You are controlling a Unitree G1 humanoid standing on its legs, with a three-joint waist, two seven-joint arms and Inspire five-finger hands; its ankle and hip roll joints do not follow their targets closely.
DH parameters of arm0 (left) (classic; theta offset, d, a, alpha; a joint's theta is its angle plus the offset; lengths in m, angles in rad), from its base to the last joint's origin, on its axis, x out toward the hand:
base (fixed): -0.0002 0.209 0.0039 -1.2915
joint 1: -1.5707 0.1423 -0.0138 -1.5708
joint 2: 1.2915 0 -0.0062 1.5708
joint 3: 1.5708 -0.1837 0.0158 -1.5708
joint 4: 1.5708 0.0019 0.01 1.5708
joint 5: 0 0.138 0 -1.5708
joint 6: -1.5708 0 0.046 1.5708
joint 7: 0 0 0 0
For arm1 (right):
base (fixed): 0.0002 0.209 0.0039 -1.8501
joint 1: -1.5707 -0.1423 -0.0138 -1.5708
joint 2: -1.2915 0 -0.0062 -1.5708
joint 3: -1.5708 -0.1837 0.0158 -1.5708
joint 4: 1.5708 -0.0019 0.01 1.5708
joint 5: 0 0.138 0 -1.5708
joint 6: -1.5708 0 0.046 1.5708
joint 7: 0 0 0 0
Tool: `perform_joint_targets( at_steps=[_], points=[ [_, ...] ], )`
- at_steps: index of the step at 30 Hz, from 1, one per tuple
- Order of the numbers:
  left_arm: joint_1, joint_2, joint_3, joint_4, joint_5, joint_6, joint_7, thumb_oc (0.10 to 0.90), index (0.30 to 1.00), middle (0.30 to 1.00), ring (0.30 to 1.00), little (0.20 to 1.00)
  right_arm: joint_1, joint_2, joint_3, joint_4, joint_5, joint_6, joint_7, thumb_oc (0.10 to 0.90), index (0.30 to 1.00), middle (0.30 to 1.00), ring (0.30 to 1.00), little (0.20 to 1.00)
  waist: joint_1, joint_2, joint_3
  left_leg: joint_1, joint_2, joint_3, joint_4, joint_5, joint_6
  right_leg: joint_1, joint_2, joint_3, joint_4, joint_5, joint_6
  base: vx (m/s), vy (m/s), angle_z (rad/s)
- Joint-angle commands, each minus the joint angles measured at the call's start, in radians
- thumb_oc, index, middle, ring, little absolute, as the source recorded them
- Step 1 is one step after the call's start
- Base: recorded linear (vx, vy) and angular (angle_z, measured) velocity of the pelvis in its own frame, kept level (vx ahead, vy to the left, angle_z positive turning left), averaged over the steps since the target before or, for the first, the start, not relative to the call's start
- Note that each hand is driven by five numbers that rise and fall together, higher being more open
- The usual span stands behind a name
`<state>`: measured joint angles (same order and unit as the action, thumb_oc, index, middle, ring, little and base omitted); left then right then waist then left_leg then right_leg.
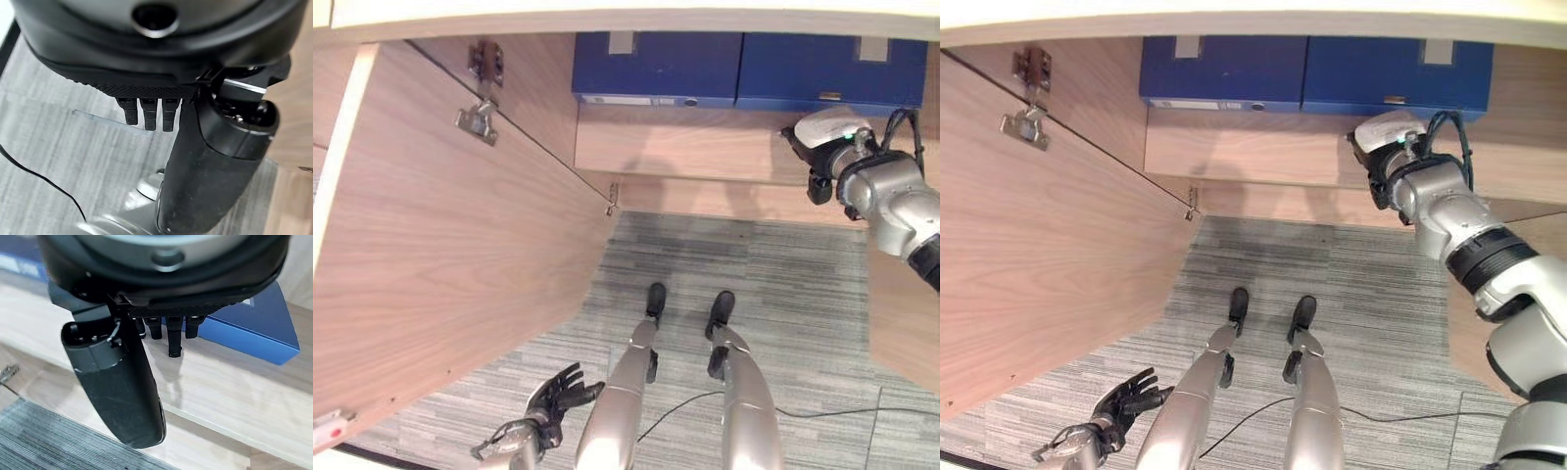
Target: Put the empty folder in the office cabinet
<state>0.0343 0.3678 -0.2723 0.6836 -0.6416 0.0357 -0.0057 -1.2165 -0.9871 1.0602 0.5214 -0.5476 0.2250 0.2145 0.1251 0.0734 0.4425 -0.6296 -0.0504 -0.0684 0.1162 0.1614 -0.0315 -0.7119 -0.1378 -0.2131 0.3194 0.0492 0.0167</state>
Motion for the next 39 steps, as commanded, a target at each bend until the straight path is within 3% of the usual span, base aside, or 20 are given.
perform_joint_targets(
  at_steps=[1,3,6,10,16,20,23,29,34,35,39],
  points=[
    [0.038,0.006,0.025,0.063,0.038,0.006,0.026,0.800,0.900,0.900,0.900,0.900,0.249,0.055,0.155,-0.052,0.028,-0.102,0.214,0.800,0.900,0.900,0.900,0.900,0.001,-0.007,0.078,0.003,-0.021,0.054,0.052,-0.124,-0.018,0.099,-0.002,-0.007,-0.118,-0.032,0.069,0.00,0.000,0.00],
    [0.032,0.001,0.022,0.079,0.047,0.005,0.024,0.800,0.900,0.900,0.900,0.900,0.268,0.067,0.154,-0.046,0.026,-0.103,0.216,0.800,0.900,0.900,0.900,0.900,0.000,-0.018,0.077,0.028,-0.022,0.057,0.057,-0.133,-0.015,0.127,0.000,-0.001,-0.126,-0.028,0.071,0.00,0.000,0.00],
    [0.063,0.058,0.047,0.084,0.045,-0.004,0.009,0.800,0.900,0.900,0.900,0.900,0.292,0.074,0.137,-0.010,0.023,-0.130,0.181,0.800,0.900,0.900,0.900,0.900,0.001,-0.022,0.077,0.076,-0.024,0.067,0.058,-0.145,-0.011,0.182,0.002,0.008,-0.148,-0.020,0.076,0.01,0.052,-0.04],
    [0.080,0.091,0.036,-0.041,0.034,-0.002,0.000,0.800,0.900,0.900,0.900,0.900,0.338,0.083,0.115,-0.024,-0.001,-0.130,0.198,0.800,0.900,0.900,0.900,0.900,-0.008,-0.034,0.061,0.139,-0.029,0.081,0.058,-0.167,-0.002,0.256,0.006,0.018,-0.183,-0.006,0.085,0.03,0.056,-0.06],
    [-0.057,0.024,0.094,0.309,0.159,0.012,-0.029,0.800,0.900,0.900,0.900,0.900,0.407,0.179,0.047,0.022,0.077,-0.148,0.176,0.800,0.900,0.900,0.900,0.900,-0.034,-0.086,-0.023,0.250,-0.021,0.108,0.054,-0.201,0.006,0.367,0.024,0.058,-0.232,0.005,0.096,0.05,0.051,-0.18],
    [-0.131,0.011,0.146,0.490,0.295,0.017,-0.055,0.800,0.900,0.900,0.900,0.900,0.500,0.170,-0.018,-0.069,0.182,-0.168,0.195,0.800,0.900,0.900,0.900,0.900,-0.069,-0.127,-0.107,0.343,-0.005,0.141,0.017,-0.217,0.014,0.437,0.036,0.100,-0.273,0.015,0.107,0.10,0.054,-0.30],
    [-0.145,0.001,0.150,0.518,0.361,0.010,-0.069,0.800,0.900,0.900,0.900,0.900,0.565,0.150,-0.062,-0.114,0.249,-0.180,0.200,0.800,0.900,0.900,0.900,0.900,-0.089,-0.144,-0.149,0.392,0.004,0.160,-0.004,-0.226,0.020,0.468,0.043,0.123,-0.295,0.021,0.112,0.09,0.042,-0.48],
    [-0.132,-0.043,0.140,0.545,0.462,0.000,-0.080,0.800,0.900,0.900,0.900,0.900,0.787,0.119,-0.256,-0.121,0.393,-0.179,0.186,0.800,0.900,0.900,0.900,0.900,-0.151,-0.161,-0.277,0.548,0.022,0.248,-0.112,-0.237,0.030,0.544,0.074,0.177,-0.339,0.028,0.131,0.08,0.040,-0.59],
    [-0.126,-0.088,0.121,0.624,0.569,0.007,-0.071,0.800,0.900,0.900,0.900,0.900,0.969,0.197,-0.553,0.016,0.566,-0.162,0.067,0.800,0.900,0.900,0.900,0.900,-0.204,-0.163,-0.349,0.614,0.023,0.316,-0.186,-0.225,0.035,0.553,0.096,0.220,-0.358,0.049,0.150,0.06,0.032,-0.52],
    [-0.117,-0.100,0.124,0.644,0.601,0.012,-0.065,0.800,0.900,0.900,0.900,0.900,1.030,0.211,-0.632,0.037,0.565,-0.156,0.039,0.800,0.900,0.900,0.900,0.900,-0.224,-0.161,-0.366,0.638,0.024,0.336,-0.196,-0.232,0.037,0.562,0.101,0.229,-0.369,0.052,0.155,0.06,0.024,-0.41],
    [-0.101,-0.119,0.135,0.661,0.623,0.014,-0.052,0.800,0.900,0.900,0.900,0.900,1.126,0.242,-0.762,0.068,0.550,-0.149,-0.025,0.800,0.900,0.900,0.900,0.900,-0.250,-0.158,-0.393,0.657,0.024,0.363,-0.200,-0.246,0.043,0.566,0.109,0.252,-0.378,0.056,0.159,0.06,0.016,-0.51]
  ],
)
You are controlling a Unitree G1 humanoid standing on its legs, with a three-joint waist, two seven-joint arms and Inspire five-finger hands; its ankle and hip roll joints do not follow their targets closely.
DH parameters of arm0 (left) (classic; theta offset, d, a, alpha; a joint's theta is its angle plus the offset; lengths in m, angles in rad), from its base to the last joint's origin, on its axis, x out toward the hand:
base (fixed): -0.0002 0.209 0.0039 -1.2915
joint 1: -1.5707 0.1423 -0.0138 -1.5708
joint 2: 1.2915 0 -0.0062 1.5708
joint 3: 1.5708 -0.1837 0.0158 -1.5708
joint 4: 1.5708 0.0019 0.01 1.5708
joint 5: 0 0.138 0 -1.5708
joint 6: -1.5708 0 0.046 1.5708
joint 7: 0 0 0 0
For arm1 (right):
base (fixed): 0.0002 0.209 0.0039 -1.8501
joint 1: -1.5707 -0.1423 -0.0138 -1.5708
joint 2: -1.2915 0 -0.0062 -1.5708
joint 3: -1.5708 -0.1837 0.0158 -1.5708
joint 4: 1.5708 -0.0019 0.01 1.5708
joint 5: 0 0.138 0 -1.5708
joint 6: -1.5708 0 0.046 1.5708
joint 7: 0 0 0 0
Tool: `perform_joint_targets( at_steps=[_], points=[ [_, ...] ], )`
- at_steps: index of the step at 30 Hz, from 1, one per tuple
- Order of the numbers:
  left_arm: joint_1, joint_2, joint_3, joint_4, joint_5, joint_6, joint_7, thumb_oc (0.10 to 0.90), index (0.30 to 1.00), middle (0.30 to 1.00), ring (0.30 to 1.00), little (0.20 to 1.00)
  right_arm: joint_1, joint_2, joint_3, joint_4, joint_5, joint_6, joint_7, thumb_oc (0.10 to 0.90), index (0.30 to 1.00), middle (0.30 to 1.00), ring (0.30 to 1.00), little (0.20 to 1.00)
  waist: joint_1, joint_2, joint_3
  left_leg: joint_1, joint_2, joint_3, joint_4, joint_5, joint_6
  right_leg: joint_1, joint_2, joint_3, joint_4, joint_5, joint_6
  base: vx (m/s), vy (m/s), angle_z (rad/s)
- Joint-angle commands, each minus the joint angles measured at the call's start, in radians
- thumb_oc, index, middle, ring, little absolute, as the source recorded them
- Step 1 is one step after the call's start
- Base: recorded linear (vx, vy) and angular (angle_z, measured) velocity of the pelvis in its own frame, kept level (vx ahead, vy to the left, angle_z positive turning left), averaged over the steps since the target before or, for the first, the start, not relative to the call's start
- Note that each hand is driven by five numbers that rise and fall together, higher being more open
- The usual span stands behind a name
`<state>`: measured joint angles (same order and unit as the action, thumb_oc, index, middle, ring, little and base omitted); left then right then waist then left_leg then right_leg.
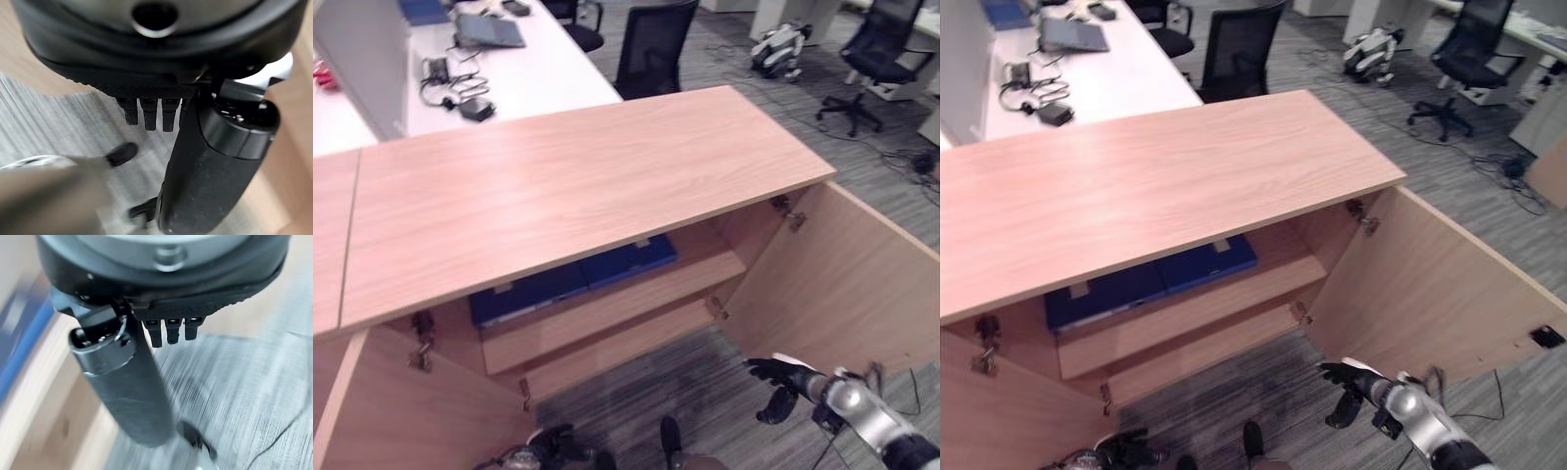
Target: Put the empty folder in the office cabinet
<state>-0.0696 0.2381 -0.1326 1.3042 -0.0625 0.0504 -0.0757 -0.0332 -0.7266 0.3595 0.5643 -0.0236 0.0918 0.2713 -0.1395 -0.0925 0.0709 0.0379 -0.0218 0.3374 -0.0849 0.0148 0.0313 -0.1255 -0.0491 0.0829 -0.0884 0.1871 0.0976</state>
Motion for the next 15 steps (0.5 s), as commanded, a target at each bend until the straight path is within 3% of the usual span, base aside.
perform_joint_targets(
  at_steps=[1,7,15],
  points=[
    [0.006,0.004,-0.002,0.042,0.050,0.000,0.020,0.800,0.900,0.900,0.900,0.900,-0.031,-0.004,-0.102,0.024,0.027,-0.014,-0.103,0.800,0.900,0.900,0.900,0.900,0.009,0.007,-0.030,-0.011,-0.005,-0.032,0.001,-0.100,-0.017,-0.025,0.022,-0.033,0.029,-0.078,0.079,0.06,0.013,-0.22],
    [0.034,-0.036,-0.002,0.082,0.104,0.003,0.063,0.800,0.900,0.900,0.900,0.900,0.096,0.129,-0.295,0.074,0.072,-0.020,-0.248,0.800,0.900,0.900,0.900,0.900,-0.026,0.013,-0.042,0.007,-0.003,-0.006,0.004,-0.121,-0.007,-0.024,0.030,-0.009,0.029,-0.077,0.084,0.04,0.003,-0.25],
    [-0.005,-0.050,-0.031,0.063,0.087,0.006,0.072,0.800,0.900,0.900,0.900,0.900,0.123,0.203,-0.565,0.169,0.316,-0.076,-0.467,0.800,0.900,0.900,0.900,0.900,-0.062,0.045,-0.041,0.014,-0.008,0.011,0.008,-0.139,-0.001,-0.029,0.033,0.014,0.037,-0.082,0.088,0.02,0.011,-0.11]
  ],
)
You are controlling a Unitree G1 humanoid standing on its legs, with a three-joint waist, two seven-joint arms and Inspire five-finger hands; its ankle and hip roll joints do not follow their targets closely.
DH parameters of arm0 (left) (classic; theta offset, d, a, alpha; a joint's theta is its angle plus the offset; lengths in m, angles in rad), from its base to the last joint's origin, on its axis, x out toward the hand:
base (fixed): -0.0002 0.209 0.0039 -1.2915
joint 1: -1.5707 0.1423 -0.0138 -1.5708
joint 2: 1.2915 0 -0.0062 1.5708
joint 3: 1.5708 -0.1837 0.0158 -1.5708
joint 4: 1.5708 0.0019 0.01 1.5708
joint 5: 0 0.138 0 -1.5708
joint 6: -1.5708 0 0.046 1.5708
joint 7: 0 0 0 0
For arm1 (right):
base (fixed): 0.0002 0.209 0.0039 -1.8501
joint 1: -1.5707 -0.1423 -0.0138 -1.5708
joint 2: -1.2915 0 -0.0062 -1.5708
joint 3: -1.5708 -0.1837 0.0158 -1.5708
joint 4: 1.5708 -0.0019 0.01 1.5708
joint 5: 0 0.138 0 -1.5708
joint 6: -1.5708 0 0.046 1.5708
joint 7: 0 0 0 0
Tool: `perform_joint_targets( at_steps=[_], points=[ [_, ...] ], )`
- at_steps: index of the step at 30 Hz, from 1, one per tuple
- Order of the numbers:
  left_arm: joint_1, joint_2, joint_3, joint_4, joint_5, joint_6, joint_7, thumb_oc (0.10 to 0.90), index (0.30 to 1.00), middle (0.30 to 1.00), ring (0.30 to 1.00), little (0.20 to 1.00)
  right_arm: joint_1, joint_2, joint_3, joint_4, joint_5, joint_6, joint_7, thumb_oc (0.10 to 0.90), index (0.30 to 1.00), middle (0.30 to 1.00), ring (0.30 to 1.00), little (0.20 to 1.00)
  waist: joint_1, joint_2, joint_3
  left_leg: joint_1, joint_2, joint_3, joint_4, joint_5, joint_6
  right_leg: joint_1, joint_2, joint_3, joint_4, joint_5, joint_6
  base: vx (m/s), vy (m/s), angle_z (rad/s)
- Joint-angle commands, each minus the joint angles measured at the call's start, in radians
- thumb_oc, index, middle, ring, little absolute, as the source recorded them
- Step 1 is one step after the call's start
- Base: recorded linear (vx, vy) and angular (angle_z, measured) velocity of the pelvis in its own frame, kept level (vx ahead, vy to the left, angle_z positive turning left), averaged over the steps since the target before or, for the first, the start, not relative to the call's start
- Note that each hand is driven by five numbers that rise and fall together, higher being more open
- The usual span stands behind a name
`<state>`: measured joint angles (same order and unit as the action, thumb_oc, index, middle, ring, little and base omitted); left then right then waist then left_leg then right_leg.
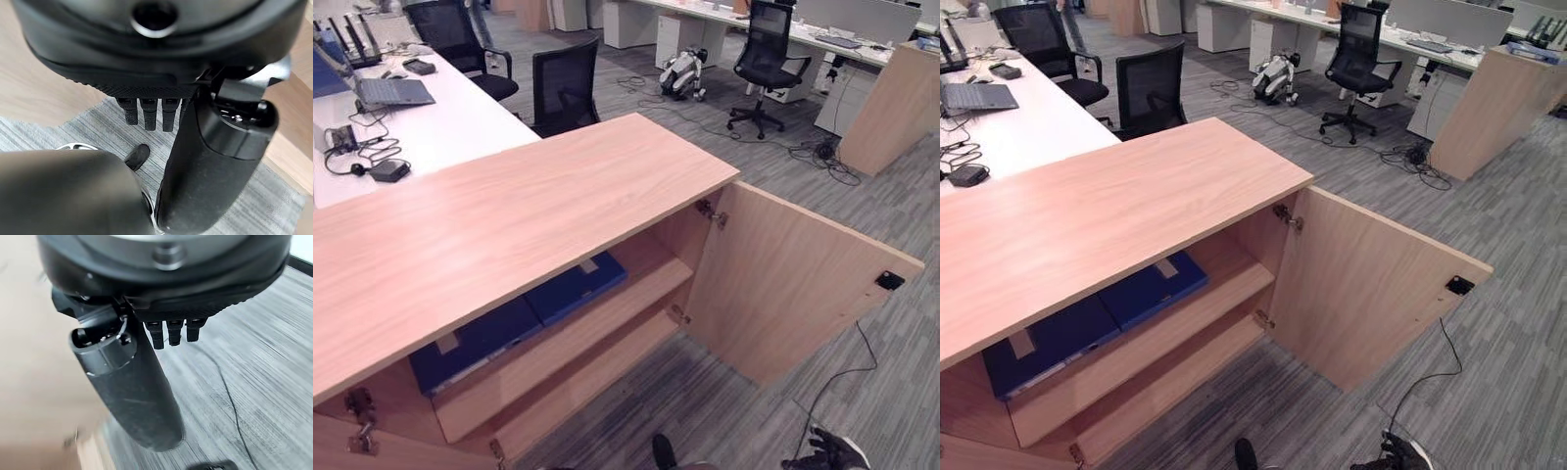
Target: Put the empty folder in the office cabinet
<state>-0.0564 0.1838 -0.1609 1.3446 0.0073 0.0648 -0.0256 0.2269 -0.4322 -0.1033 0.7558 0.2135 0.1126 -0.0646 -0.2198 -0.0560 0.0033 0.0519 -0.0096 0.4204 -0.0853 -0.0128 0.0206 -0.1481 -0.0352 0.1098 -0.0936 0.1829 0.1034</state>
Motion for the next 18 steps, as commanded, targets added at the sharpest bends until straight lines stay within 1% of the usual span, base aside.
perform_joint_targets(
  at_steps=[1,2,3,4,5,6,7,9,13,16,18],
  points=[
    [-0.021,0.006,-0.009,0.016,0.021,-0.012,0.025,0.800,0.900,0.900,0.900,0.900,-0.144,-0.093,-0.138,-0.015,0.104,-0.112,-0.159,0.800,0.900,0.900,0.900,0.900,0.017,0.014,0.028,0.001,-0.021,-0.072,0.008,-0.113,0.010,-0.006,0.019,-0.013,0.042,-0.079,0.083,0.02,0.009,-0.10],
    [-0.021,0.006,-0.009,0.016,0.021,-0.012,0.025,0.800,0.900,0.900,0.900,0.900,-0.144,-0.093,-0.138,-0.015,0.104,-0.112,-0.159,0.800,0.900,0.900,0.900,0.900,0.017,0.014,0.028,0.001,-0.021,-0.072,0.008,-0.113,0.010,-0.006,0.019,-0.013,0.042,-0.079,0.083,0.02,0.013,-0.08],
    [-0.022,0.010,-0.020,0.007,0.027,-0.017,0.028,0.800,0.900,0.900,0.900,0.900,-0.166,-0.111,-0.193,0.000,0.146,-0.140,-0.208,0.800,0.900,0.900,0.900,0.900,0.017,0.023,0.030,0.002,-0.023,-0.076,0.008,-0.116,0.011,-0.003,0.018,-0.014,0.042,-0.084,0.083,0.02,0.008,-0.05],
    [-0.022,0.012,-0.028,0.003,0.032,-0.019,0.031,0.800,0.900,0.900,0.900,0.900,-0.184,-0.123,-0.227,0.011,0.176,-0.159,-0.235,0.800,0.900,0.900,0.900,0.900,0.018,0.028,0.033,0.003,-0.023,-0.077,0.008,-0.118,0.011,-0.002,0.018,-0.015,0.042,-0.086,0.083,0.02,0.010,-0.05],
    [-0.022,0.014,-0.034,0.001,0.037,-0.022,0.030,0.800,0.900,0.900,0.900,0.900,-0.199,-0.138,-0.253,0.024,0.196,-0.173,-0.253,0.800,0.900,0.900,0.900,0.900,0.020,0.032,0.034,0.004,-0.024,-0.080,0.008,-0.119,0.011,0.000,0.017,-0.017,0.041,-0.087,0.083,0.00,0.000,0.00],
    [-0.022,0.013,-0.035,0.001,0.037,-0.022,0.030,0.800,0.900,0.900,0.900,0.900,-0.199,-0.139,-0.253,0.026,0.196,-0.174,-0.253,0.800,0.900,0.900,0.900,0.900,0.020,0.032,0.035,0.004,-0.024,-0.080,0.008,-0.119,0.011,0.001,0.017,-0.017,0.041,-0.087,0.083,0.00,0.000,0.00],
    [-0.019,0.019,-0.047,-0.003,0.042,-0.025,0.030,0.800,0.900,0.900,0.900,0.900,-0.234,-0.181,-0.308,0.043,0.244,-0.202,-0.287,0.800,0.900,0.900,0.900,0.900,0.027,0.040,0.037,0.006,-0.024,-0.083,0.007,-0.120,0.010,0.004,0.015,-0.021,0.040,-0.091,0.083,0.01,-0.008,0.06],
    [-0.014,0.024,-0.058,-0.006,0.047,-0.027,0.031,0.800,0.900,0.900,0.900,0.900,-0.269,-0.228,-0.344,0.056,0.281,-0.223,-0.311,0.800,0.900,0.900,0.900,0.900,0.034,0.046,0.040,0.005,-0.024,-0.086,0.008,-0.120,0.009,0.006,0.013,-0.025,0.038,-0.093,0.083,0.01,-0.014,0.09],
    [-0.001,0.029,-0.063,-0.008,0.034,-0.030,0.036,0.800,0.900,0.900,0.900,0.900,-0.318,-0.311,-0.367,0.038,0.284,-0.236,-0.334,0.800,0.900,0.900,0.900,0.900,0.047,0.059,0.055,0.000,-0.022,-0.086,0.012,-0.117,0.005,0.008,0.011,-0.037,0.034,-0.096,0.084,-0.01,-0.002,0.10],
    [-0.003,0.031,-0.057,-0.013,0.016,-0.025,0.044,0.800,0.900,0.900,0.900,0.900,-0.305,-0.330,-0.383,0.011,0.264,-0.226,-0.343,0.800,0.900,0.900,0.900,0.900,0.053,0.054,0.058,-0.009,-0.021,-0.094,0.021,-0.109,0.003,0.009,0.008,-0.045,0.041,-0.097,0.079,-0.03,-0.007,0.06],
    [-0.007,0.031,-0.057,-0.020,0.005,-0.025,0.046,0.800,0.900,0.900,0.900,0.900,-0.288,-0.325,-0.395,0.000,0.259,-0.224,-0.345,0.800,0.900,0.900,0.900,0.900,0.056,0.052,0.058,-0.015,-0.022,-0.108,0.016,-0.100,0.002,0.009,0.005,-0.054,0.042,-0.098,0.077,-0.07,0.009,0.24]
  ],
)
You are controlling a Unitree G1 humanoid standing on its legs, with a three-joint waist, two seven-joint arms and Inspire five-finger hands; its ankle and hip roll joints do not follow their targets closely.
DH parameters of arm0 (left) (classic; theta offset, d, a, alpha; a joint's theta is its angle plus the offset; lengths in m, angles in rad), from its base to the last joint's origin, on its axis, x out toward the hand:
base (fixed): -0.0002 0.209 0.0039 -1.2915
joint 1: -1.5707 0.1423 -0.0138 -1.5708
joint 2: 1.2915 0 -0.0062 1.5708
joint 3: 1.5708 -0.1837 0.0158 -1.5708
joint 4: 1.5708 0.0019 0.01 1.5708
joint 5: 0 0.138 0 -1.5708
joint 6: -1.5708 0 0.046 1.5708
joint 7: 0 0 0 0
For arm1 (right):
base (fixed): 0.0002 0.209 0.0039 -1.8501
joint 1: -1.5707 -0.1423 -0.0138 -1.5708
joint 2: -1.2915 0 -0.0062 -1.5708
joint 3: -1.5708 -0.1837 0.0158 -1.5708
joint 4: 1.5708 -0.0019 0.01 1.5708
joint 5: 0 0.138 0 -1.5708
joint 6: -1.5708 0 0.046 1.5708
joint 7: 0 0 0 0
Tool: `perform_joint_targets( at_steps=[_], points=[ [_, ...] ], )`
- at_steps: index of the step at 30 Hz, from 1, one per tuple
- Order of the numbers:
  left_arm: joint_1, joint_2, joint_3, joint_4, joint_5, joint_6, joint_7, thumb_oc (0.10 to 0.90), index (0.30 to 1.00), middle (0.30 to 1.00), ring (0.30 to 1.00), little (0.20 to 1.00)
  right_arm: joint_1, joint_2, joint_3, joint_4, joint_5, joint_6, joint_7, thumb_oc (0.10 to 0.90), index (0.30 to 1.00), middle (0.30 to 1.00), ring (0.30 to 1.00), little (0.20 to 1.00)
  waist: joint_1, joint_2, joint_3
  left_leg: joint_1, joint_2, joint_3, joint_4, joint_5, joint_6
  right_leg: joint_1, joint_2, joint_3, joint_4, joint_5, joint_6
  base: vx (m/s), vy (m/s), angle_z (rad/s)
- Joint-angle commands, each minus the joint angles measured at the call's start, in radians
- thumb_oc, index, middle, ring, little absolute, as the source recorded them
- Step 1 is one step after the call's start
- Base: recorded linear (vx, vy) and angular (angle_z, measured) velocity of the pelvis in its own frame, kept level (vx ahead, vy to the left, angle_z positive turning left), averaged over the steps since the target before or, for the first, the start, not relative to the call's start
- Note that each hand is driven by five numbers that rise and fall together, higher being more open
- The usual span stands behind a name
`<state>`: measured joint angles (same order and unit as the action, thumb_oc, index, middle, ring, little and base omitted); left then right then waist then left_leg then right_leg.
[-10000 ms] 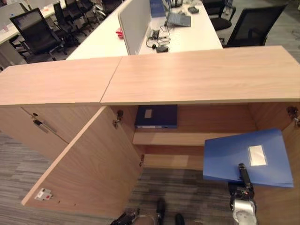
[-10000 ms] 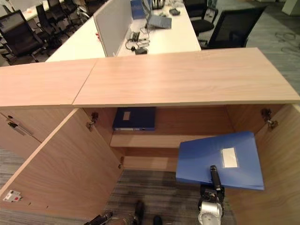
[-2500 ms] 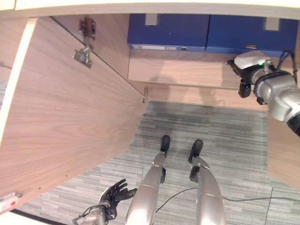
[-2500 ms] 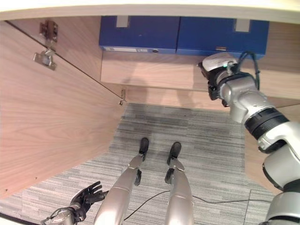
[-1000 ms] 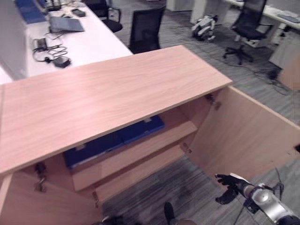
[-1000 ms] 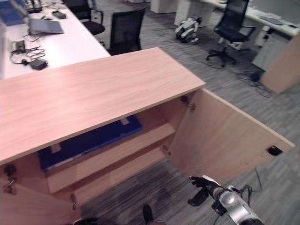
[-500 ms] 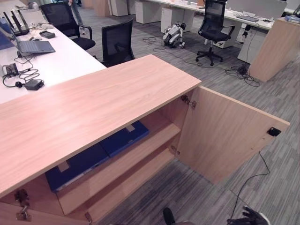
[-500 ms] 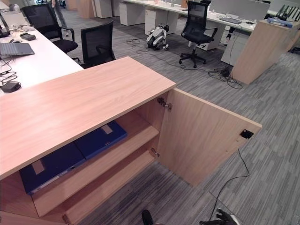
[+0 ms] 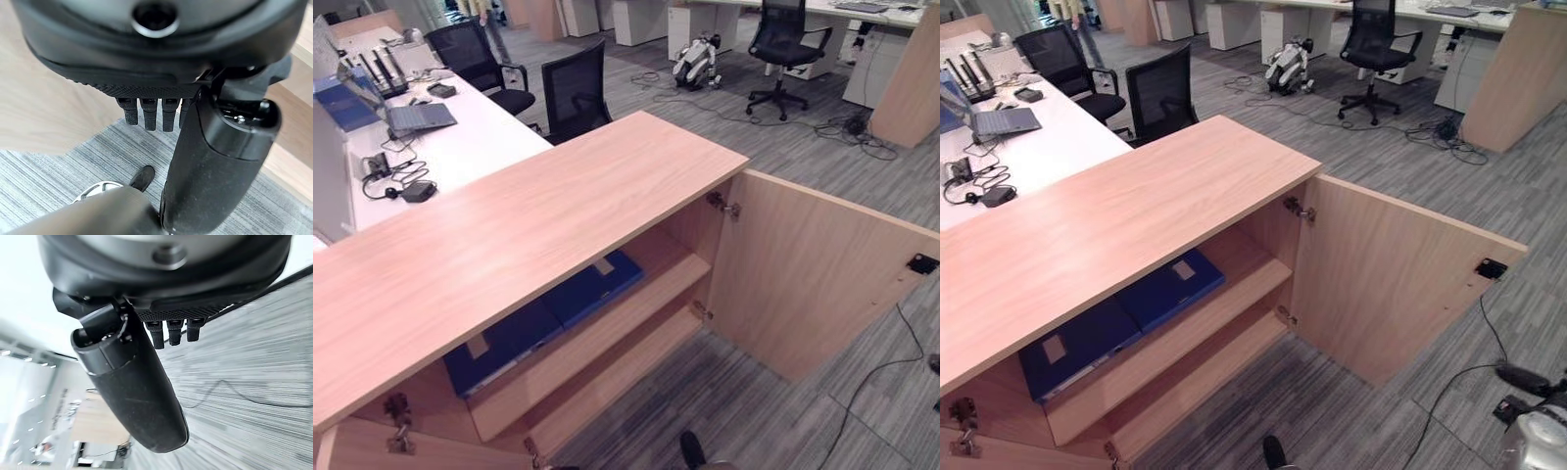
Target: Put the empty folder in the office cabinet
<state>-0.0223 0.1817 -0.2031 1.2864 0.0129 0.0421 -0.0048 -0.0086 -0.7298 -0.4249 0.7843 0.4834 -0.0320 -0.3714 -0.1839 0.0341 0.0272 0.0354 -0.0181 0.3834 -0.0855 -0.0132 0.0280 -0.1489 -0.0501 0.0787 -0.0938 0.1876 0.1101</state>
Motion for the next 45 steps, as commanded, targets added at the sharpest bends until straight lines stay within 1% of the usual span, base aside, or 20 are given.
perform_joint_targets(
  at_steps=[1,7,10,12,13,14,15,16,17,20,21,22,23,27,29,31,38,42,44,45],
  points=[
    [-0.044,0.033,-0.016,0.035,-0.002,-0.001,0.026,0.800,0.900,0.900,0.900,0.900,-0.040,-0.018,-0.079,-0.036,-0.018,-0.076,-0.038,0.800,0.900,0.900,0.900,0.900,0.017,-0.040,0.035,0.000,-0.016,-0.082,0.011,-0.095,-0.004,0.010,0.017,-0.029,0.044,-0.102,0.072,-0.07,0.038,0.27],
    [-0.055,0.047,-0.014,0.040,0.013,0.002,0.026,0.800,0.900,0.900,0.900,0.900,-0.001,0.029,-0.077,-0.091,-0.054,-0.062,-0.021,0.800,0.900,0.900,0.900,0.900,0.005,-0.050,0.059,-0.015,-0.031,-0.110,0.000,-0.079,0.009,-0.023,0.005,-0.038,0.085,-0.102,0.081,-0.09,0.073,0.21],
    [-0.047,0.064,0.005,0.056,0.038,0.006,0.028,0.800,0.900,0.900,0.900,0.900,0.028,0.074,-0.081,-0.158,-0.084,-0.058,-0.017,0.800,0.900,0.900,0.900,0.900,-0.001,-0.066,0.110,-0.011,-0.030,-0.121,-0.002,-0.072,0.016,-0.088,0.000,-0.044,0.236,-0.137,0.089,-0.17,0.096,-0.01],
    [-0.041,0.080,0.025,0.076,0.049,0.009,0.033,0.800,0.900,0.900,0.900,0.900,0.035,0.090,-0.086,-0.172,-0.083,-0.062,-0.017,0.800,0.900,0.900,0.900,0.900,-0.007,-0.078,0.127,0.002,-0.024,-0.110,-0.002,-0.078,0.013,-0.106,-0.009,-0.049,0.281,-0.139,0.097,-0.06,0.005,-0.16],
    [-0.022,0.093,0.050,0.094,0.062,0.011,0.037,0.800,0.900,0.900,0.900,0.900,0.036,0.090,-0.099,-0.171,-0.080,-0.066,-0.019,0.800,0.900,0.900,0.900,0.900,-0.005,-0.079,0.135,0.016,-0.014,-0.106,-0.002,-0.092,0.011,-0.104,-0.041,-0.060,0.269,-0.135,0.095,-0.04,-0.038,-0.22],
    [-0.022,0.094,0.050,0.093,0.062,0.011,0.037,0.800,0.900,0.900,0.900,0.900,0.036,0.090,-0.099,-0.171,-0.080,-0.066,-0.018,0.800,0.900,0.900,0.900,0.900,-0.004,-0.081,0.135,0.013,-0.015,-0.104,-0.002,-0.087,0.010,-0.106,-0.041,-0.058,0.266,-0.129,0.094,-0.01,-0.101,-0.22],
    [-0.016,0.103,0.080,0.104,0.055,0.012,0.039,0.800,0.900,0.900,0.900,0.900,0.037,0.080,-0.119,-0.172,-0.082,-0.068,-0.021,0.800,0.900,0.900,0.900,0.900,0.001,-0.082,0.136,0.015,-0.004,-0.097,-0.002,-0.090,0.006,-0.117,-0.082,-0.071,0.224,-0.099,0.091,0.00,-0.069,-0.18],
    [-0.016,0.103,0.080,0.104,0.055,0.012,0.039,0.800,0.900,0.900,0.900,0.900,0.037,0.080,-0.119,-0.172,-0.082,-0.068,-0.021,0.800,0.900,0.900,0.900,0.900,0.001,-0.079,0.136,0.017,-0.003,-0.098,-0.002,-0.095,0.007,-0.112,-0.081,-0.073,0.221,-0.100,0.093,0.04,-0.141,-0.18],
    [-0.013,0.103,0.097,0.105,0.041,0.012,0.045,0.800,0.900,0.900,0.900,0.900,0.030,0.076,-0.124,-0.179,-0.086,-0.067,-0.026,0.800,0.900,0.900,0.900,0.900,0.009,-0.080,0.139,0.022,0.000,-0.095,-0.002,-0.099,0.005,-0.118,-0.116,-0.092,0.156,-0.070,0.096,0.04,-0.068,-0.21],
    [0.000,0.103,0.124,0.107,0.021,0.009,0.051,0.800,0.900,0.900,0.900,0.900,0.014,0.067,-0.119,-0.182,-0.088,-0.063,-0.029,0.800,0.900,0.900,0.900,0.900,0.022,-0.083,0.144,0.042,0.005,-0.079,-0.002,-0.105,0.001,-0.117,-0.146,-0.141,0.092,-0.033,0.106,0.06,-0.108,-0.18],
    [0.009,0.106,0.135,0.113,0.019,0.005,0.057,0.800,0.900,0.900,0.900,0.900,0.014,0.058,-0.123,-0.186,-0.087,-0.062,-0.023,0.800,0.900,0.900,0.900,0.900,0.032,-0.094,0.133,0.050,-0.002,-0.064,-0.001,-0.114,-0.004,-0.094,-0.162,-0.181,0.047,-0.021,0.114,0.07,-0.080,-0.37],
    [0.010,0.106,0.135,0.113,0.019,0.005,0.058,0.800,0.900,0.900,0.900,0.900,0.014,0.058,-0.123,-0.186,-0.086,-0.062,-0.023,0.800,0.900,0.900,0.900,0.900,0.031,-0.095,0.134,0.052,-0.002,-0.065,-0.001,-0.114,-0.004,-0.088,-0.163,-0.183,0.039,-0.016,0.114,0.15,-0.172,-0.50],
    [0.024,0.114,0.164,0.126,0.018,0.005,0.061,0.800,0.900,0.900,0.900,0.900,0.006,0.044,-0.120,-0.190,-0.085,-0.059,-0.015,0.800,0.900,0.900,0.900,0.900,0.044,-0.114,0.115,0.065,-0.006,-0.044,0.000,-0.122,-0.013,-0.071,-0.171,-0.205,0.016,0.003,0.125,0.16,-0.195,-0.55],
    [0.028,0.108,0.198,0.113,-0.028,0.003,0.069,0.800,0.900,0.900,0.900,0.900,0.035,0.047,-0.128,-0.217,-0.091,-0.053,-0.001,0.800,0.900,0.900,0.900,0.900,0.051,-0.131,0.091,0.089,0.032,-0.043,0.012,-0.128,-0.043,-0.054,-0.156,-0.209,0.046,-0.014,0.111,0.21,-0.270,-0.13],
    [0.026,0.106,0.192,0.103,-0.045,0.000,0.065,0.800,0.900,0.900,0.900,0.900,0.038,0.033,-0.134,-0.211,-0.081,-0.060,0.005,0.800,0.900,0.900,0.900,0.900,0.043,-0.128,0.080,0.095,0.063,-0.043,0.024,-0.135,-0.061,-0.038,-0.139,-0.226,0.046,-0.034,0.103,0.19,-0.245,0.07],
    [0.008,0.084,0.137,0.067,-0.037,-0.004,0.044,0.800,0.900,0.900,0.900,0.900,0.039,-0.010,-0.137,-0.205,-0.080,-0.074,0.023,0.800,0.900,0.900,0.900,0.900,0.025,-0.098,0.058,0.096,0.126,-0.033,0.043,-0.134,-0.101,-0.005,-0.084,-0.246,0.013,-0.085,0.083,0.27,-0.313,0.10],
    [-0.018,0.069,0.054,0.012,-0.033,-0.013,0.022,0.800,0.900,0.900,0.900,0.900,0.005,-0.090,-0.095,-0.194,-0.092,-0.085,0.057,0.800,0.900,0.900,0.900,0.900,0.014,-0.067,0.044,0.094,0.178,-0.029,0.054,-0.105,-0.144,0.011,-0.037,-0.254,0.016,-0.138,0.051,0.15,-0.163,0.07],
    [-0.021,0.068,0.032,-0.025,-0.069,-0.022,0.006,0.800,0.900,0.900,0.900,0.900,-0.058,-0.147,-0.015,-0.195,-0.098,-0.088,0.106,0.800,0.900,0.900,0.900,0.900,0.015,-0.058,0.045,0.094,0.197,-0.026,0.068,-0.089,-0.160,0.023,-0.018,-0.258,0.019,-0.163,0.032,0.08,-0.113,-0.02],
    [0.018,0.080,0.027,-0.012,-0.037,-0.018,-0.008,0.800,0.900,0.900,0.900,0.900,-0.089,-0.185,0.085,-0.251,-0.100,-0.091,0.204,0.800,0.900,0.900,0.900,0.900,0.026,-0.055,0.046,0.097,0.212,-0.022,0.067,-0.062,-0.174,0.039,-0.004,-0.269,0.017,-0.185,0.019,0.08,-0.116,0.00],
    [0.018,0.080,0.028,-0.013,-0.037,-0.018,-0.008,0.800,0.900,0.900,0.900,0.900,-0.090,-0.185,0.087,-0.250,-0.100,-0.091,0.204,0.800,0.900,0.900,0.900,0.900,0.025,-0.055,0.046,0.097,0.212,-0.022,0.066,-0.061,-0.174,0.039,-0.004,-0.269,0.017,-0.185,0.019,0.07,-0.102,0.03]
  ],
)
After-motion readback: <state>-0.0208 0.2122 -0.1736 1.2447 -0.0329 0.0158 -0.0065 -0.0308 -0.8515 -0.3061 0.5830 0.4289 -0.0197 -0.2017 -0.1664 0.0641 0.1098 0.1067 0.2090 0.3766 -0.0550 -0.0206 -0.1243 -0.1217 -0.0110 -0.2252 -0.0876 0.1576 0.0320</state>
